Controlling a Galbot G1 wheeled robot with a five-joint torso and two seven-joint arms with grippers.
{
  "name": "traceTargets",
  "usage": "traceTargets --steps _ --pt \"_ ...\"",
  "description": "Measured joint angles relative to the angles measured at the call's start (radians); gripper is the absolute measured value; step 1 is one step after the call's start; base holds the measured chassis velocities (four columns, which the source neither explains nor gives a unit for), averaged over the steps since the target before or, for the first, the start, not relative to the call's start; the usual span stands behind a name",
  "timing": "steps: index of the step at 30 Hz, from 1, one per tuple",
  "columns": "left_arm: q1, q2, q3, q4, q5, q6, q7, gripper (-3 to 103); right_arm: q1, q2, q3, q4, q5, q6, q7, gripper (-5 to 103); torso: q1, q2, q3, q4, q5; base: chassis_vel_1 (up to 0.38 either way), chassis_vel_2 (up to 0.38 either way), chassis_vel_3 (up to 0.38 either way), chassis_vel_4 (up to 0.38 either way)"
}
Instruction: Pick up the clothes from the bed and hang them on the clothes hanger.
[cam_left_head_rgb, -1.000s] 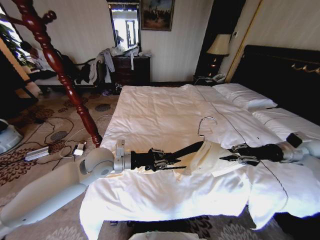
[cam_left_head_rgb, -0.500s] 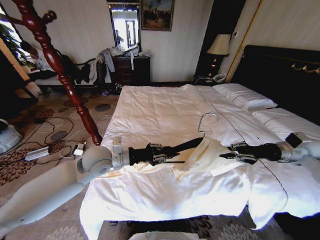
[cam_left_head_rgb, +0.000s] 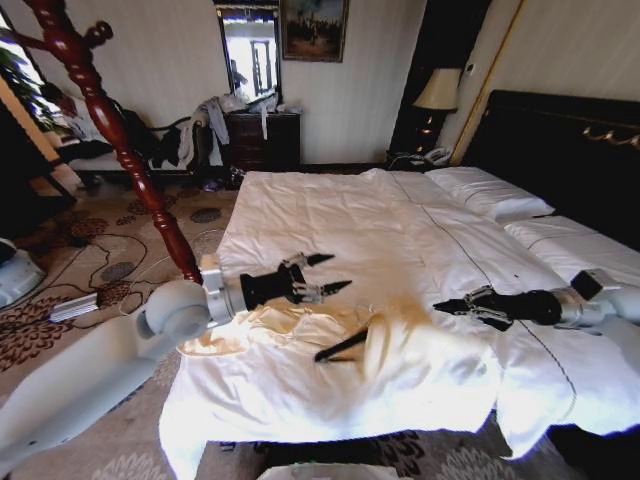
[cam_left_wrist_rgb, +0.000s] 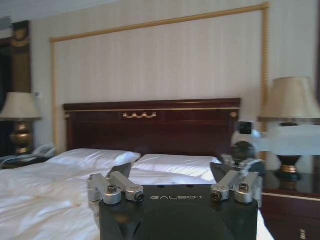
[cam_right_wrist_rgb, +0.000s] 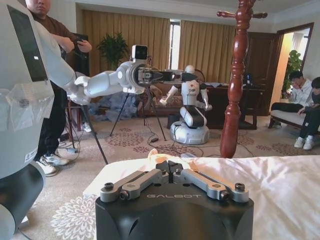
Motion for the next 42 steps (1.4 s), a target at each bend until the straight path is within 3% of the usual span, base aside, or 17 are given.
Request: traceTargets --steps 2,7,9,11,14,16,19,23,25,29,31,33,42 --pt "0.021 0.002 -0.006 0.012 0.003 -0.002 -0.016 98 -0.01 0.025 -0.011 -0.007 -0.027 0.015 0.042 0 0.0 0.0 0.0 0.0002 -0.0002 0.0 0.0 0.0 0.0" --pt "0.083 -0.012 -0.006 0.035 0.037 -0.006 -0.082 100 -0.066 0.113 -0.026 -0.049 -0.087 0.073 0.178 -3 0.0 0.0 0.0 -0.0005 0.0007 0.0 0.0 0.0 0.0" --pt "0.126 -0.024 -0.007 0.06 0.081 0.005 -0.175 100 -0.097 0.15 -0.022 -0.054 -0.141 0.092 0.225 7 0.0 0.0 0.0 -0.0006 0.0006 0.0 0.0 0.0 0.0" --pt "0.137 -0.028 -0.008 0.066 0.089 0.011 -0.197 100 -0.107 0.16 -0.019 -0.053 -0.16 0.092 0.239 7 0.0 0.0 0.0 -0.0004 0.0004 0.0 0.0 0.0 0.0" --pt "0.245 -0.054 -0.058 0.102 0.129 0.088 -0.334 100 -0.148 0.197 -0.017 -0.034 -0.242 0.055 0.294 22 0.0 0.0 0.0 0.0001 0.0001 0.0 0.0 0.0 0.0" --pt "0.266 -0.059 -0.068 0.11 0.146 0.094 -0.352 100 -0.152 0.2 -0.019 -0.032 -0.256 0.049 0.304 22 0.0 0.0 0.0 0.0002 0.0001 0.0 0.0 0.0 0.0" --pt "0.353 -0.077 -0.109 0.15 0.266 0.083 -0.402 100 -0.156 0.206 -0.053 -0.052 -0.33 0.028 0.349 38 0.0 0.0 0.0 0.0004 -0.0001 0.0 0.0 0.0 0.0" --pt "0.375 -0.102 -0.114 0.158 0.307 0.073 -0.419 100 -0.153 0.193 -0.07 -0.117 -0.362 0.014 0.317 55 0.0 0.0 0.0 -0.0001 0.0002 0.0 0.0 0.0 0.0" --pt "0.377 -0.11 -0.113 0.158 0.312 0.072 -0.42 100 -0.153 0.188 -0.074 -0.134 -0.369 0.009 0.302 55 0.0 0.0 0.0 -0.0006 0.0 0.0 0.0 0.0 0.0" --pt "0.386 -0.145 -0.103 0.126 0.331 0.07 -0.424 100 -0.145 0.157 -0.102 -0.218 -0.389 -0.074 0.226 77 0.0 0.0 0.0 -0.0001 0.0002 0.0 0.0 0.0 0.0" --pt "0.387 -0.151 -0.099 0.114 0.333 0.07 -0.425 100 -0.136 0.154 -0.112 -0.239 -0.389 -0.092 0.209 77 0.0 0.0 0.0 -0.0001 0.0001 0.0 0.0 0.0 0.0" --pt "0.385 -0.161 -0.089 0.089 0.333 0.074 -0.432 100 -0.113 0.154 -0.134 -0.276 -0.393 -0.129 0.17 84 0.0 0.0 0.0 -0.0001 0.0003 0.0 0.0 0.0 0.0" --pt "0.378 -0.155 -0.082 0.048 0.328 0.09 -0.446 100 -0.069 0.173 -0.186 -0.32 -0.419 -0.208 0.159 85 0.0 0.0 0.0 -0.0001 0.0004 0.0 0.0 0.0 0.0"
